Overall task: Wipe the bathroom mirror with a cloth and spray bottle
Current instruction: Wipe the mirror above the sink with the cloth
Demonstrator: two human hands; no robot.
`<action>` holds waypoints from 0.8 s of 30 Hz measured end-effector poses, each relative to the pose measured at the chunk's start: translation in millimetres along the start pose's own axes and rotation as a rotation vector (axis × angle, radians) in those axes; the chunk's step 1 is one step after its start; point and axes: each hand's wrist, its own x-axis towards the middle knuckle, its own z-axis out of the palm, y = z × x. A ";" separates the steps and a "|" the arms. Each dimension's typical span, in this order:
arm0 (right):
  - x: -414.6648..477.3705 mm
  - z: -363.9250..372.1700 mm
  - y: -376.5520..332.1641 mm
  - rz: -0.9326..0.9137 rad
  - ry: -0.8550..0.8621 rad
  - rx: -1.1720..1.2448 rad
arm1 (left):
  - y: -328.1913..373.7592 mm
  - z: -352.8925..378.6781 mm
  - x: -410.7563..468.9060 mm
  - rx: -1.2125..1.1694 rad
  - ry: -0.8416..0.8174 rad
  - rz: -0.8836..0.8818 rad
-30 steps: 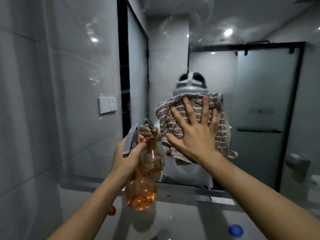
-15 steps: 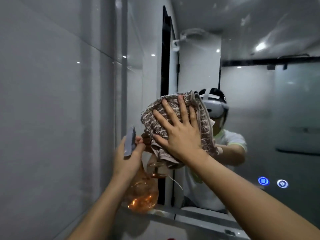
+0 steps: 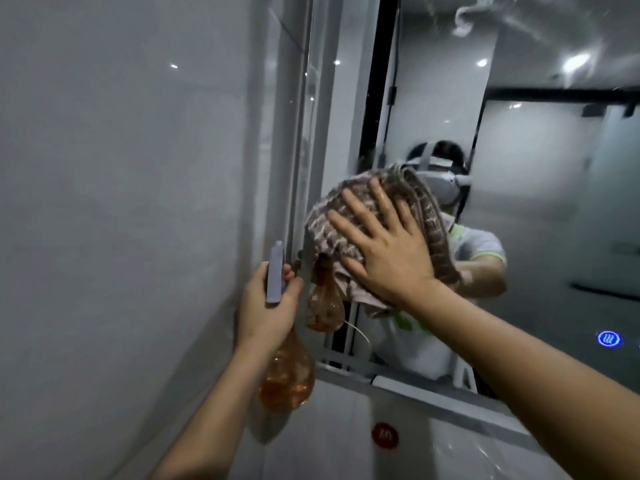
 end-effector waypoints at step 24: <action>-4.6 -11.7 34.7 -0.123 0.032 0.015 | 53.2 29.5 13.3 -0.077 -0.067 0.088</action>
